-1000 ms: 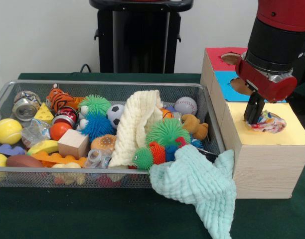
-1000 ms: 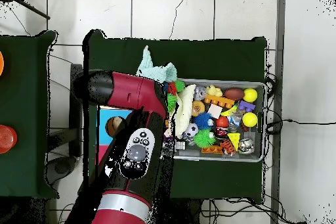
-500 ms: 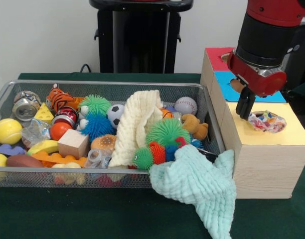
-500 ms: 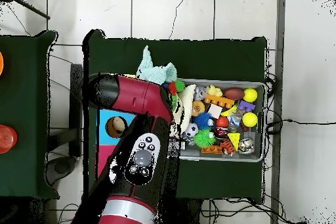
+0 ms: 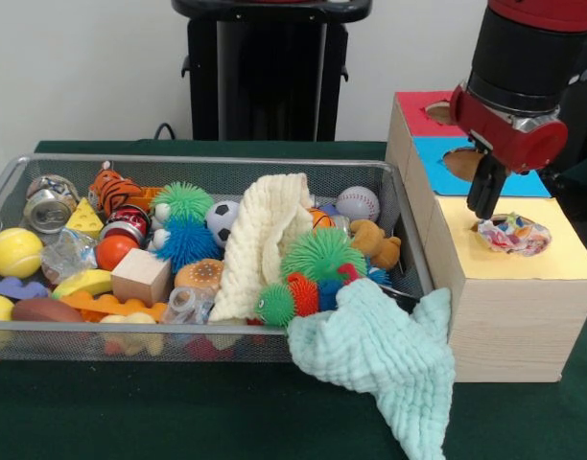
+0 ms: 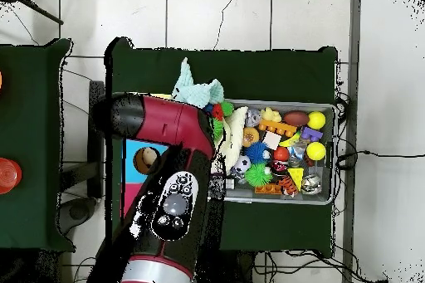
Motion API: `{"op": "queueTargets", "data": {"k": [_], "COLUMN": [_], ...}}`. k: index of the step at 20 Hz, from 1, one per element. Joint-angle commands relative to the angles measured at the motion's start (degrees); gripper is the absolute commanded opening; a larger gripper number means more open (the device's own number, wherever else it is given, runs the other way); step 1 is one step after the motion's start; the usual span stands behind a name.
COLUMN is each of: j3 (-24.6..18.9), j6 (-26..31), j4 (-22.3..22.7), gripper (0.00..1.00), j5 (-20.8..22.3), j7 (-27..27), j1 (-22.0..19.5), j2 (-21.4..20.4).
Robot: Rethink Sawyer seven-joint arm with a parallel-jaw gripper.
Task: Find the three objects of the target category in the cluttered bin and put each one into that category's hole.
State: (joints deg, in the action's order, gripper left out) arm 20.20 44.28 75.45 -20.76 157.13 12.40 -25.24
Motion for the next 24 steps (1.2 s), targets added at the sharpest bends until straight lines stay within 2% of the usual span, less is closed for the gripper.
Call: {"op": "queueTargets", "data": {"k": [1,8,16,18,21,24], "j3": [-3.4,-2.9,-2.9,-2.8,-3.6,-3.6], "j6": [8.9,12.5,12.4,11.1,4.1,-0.7], "j4": [0.5,-1.9,-1.7,-1.2,0.0,-1.2], "gripper": [0.00,0.00,0.00,0.00,0.00,0.00], "j5": [0.2,-0.4,-0.5,-0.3,0.2,0.4], "j7": [7.6,9.6,9.7,9.4,8.4,9.4], "j1": [0.2,0.9,1.1,1.2,0.8,0.9], "j2": [0.4,0.1,0.1,0.7,3.9,7.9]}}
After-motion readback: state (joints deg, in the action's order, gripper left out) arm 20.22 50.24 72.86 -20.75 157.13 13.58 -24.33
